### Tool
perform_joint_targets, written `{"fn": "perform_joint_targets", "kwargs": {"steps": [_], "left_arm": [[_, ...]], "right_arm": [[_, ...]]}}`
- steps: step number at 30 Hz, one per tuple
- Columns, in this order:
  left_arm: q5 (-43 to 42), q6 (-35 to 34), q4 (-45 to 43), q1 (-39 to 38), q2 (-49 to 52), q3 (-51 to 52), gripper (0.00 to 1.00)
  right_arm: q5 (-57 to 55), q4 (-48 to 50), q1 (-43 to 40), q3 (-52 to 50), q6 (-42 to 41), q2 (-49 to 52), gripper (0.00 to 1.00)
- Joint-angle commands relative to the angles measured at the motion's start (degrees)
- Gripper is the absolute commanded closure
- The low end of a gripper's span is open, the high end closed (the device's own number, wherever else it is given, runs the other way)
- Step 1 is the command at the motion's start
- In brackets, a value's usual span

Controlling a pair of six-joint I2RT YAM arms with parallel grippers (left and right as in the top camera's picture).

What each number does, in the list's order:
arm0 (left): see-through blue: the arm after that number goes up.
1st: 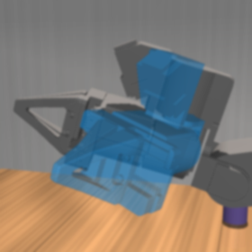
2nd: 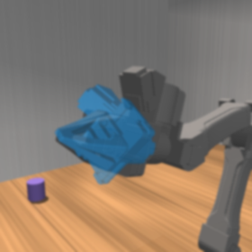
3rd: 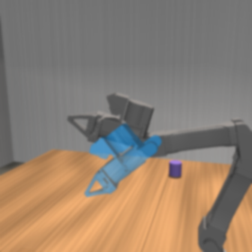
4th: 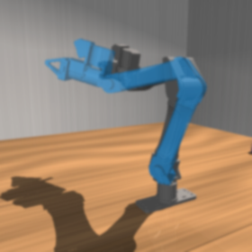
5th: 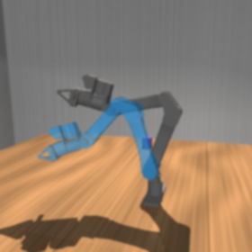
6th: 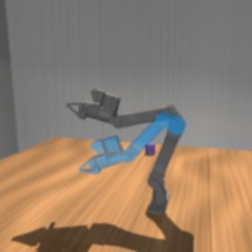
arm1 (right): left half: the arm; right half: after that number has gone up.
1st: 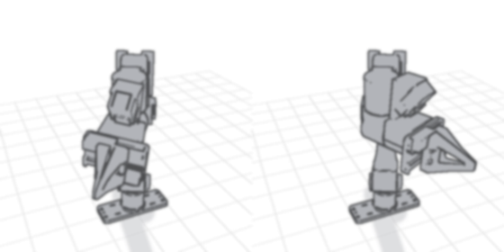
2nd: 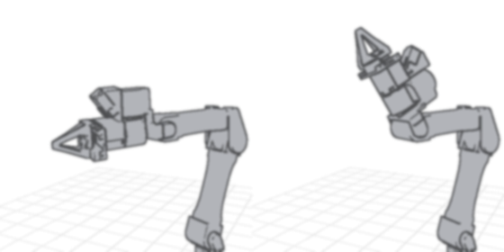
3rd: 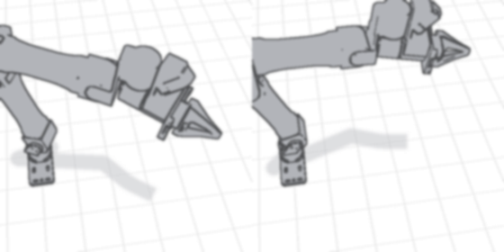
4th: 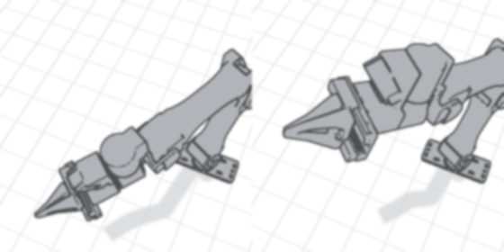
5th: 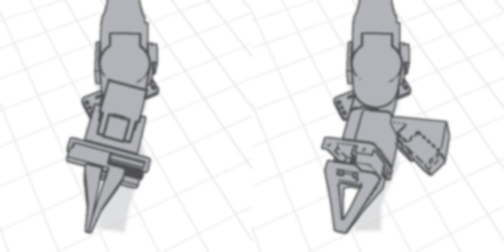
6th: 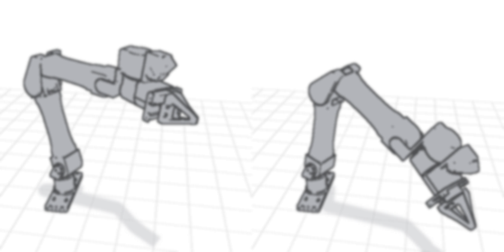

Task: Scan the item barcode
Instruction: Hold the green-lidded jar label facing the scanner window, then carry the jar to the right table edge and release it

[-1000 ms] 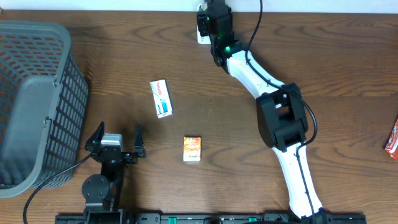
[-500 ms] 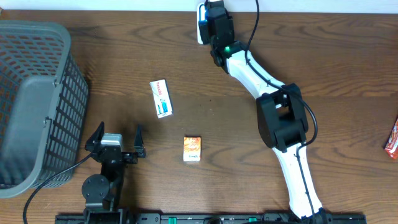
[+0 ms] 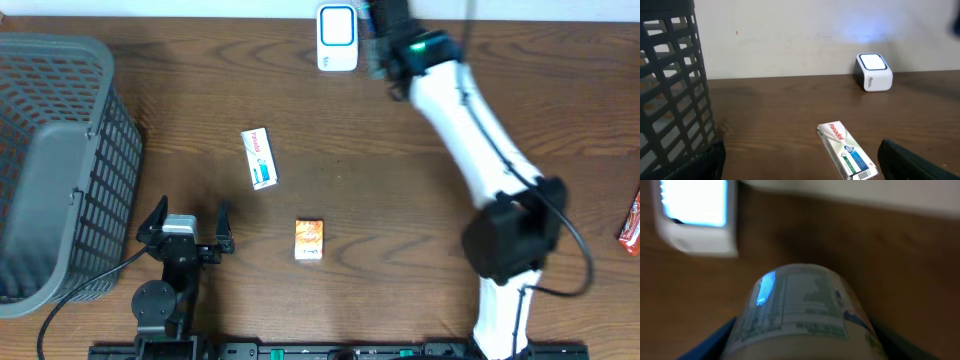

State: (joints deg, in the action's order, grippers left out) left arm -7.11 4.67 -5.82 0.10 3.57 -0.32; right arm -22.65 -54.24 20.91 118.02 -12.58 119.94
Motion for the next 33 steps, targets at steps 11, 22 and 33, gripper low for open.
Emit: {"fn": "perform_joint_targets", "kwargs": {"steps": [11, 22, 33], "left_arm": [[0.5, -0.3, -0.2, -0.1, -0.3, 0.0, 0.04], [0.5, -0.3, -0.2, -0.1, -0.3, 0.0, 0.04], [0.5, -0.3, -0.2, -0.1, -0.3, 0.0, 0.04]], "right_arm": [[-2.1, -19.4, -26.8, -0.8, -14.3, -0.7, 0.40], [13.2, -7.0, -50.6, -18.6, -16.1, -0.7, 0.44], [22.9, -2.8, -63.8, -23.9, -15.8, -1.3, 0.18]]}}
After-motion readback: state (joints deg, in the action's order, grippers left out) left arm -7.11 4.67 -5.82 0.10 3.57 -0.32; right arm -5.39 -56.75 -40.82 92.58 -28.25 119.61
